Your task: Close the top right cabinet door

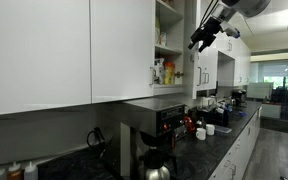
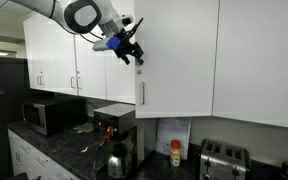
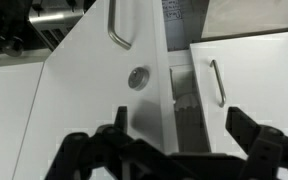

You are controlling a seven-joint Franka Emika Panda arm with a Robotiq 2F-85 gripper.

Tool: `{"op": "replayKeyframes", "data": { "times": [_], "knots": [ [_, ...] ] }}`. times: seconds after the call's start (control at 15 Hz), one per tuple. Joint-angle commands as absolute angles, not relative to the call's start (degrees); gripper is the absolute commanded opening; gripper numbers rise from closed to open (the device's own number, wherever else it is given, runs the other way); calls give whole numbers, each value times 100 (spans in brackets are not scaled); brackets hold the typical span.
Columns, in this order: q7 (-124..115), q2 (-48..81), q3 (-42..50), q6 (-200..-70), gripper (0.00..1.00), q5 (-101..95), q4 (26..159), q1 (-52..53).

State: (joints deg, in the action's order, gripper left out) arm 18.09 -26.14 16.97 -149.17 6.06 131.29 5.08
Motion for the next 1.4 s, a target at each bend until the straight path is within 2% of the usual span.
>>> {"op": "replayKeyframes", "data": {
  "times": [0.0, 0.6, 1.33],
  "knots": [
    [2283, -2379, 1702, -14590, 100, 868, 12805, 685],
    [2612, -1971, 1635, -14741, 100, 1044, 12545, 787],
    [2508, -670, 1398, -14762, 100, 993, 11471, 465]
  ]
}}
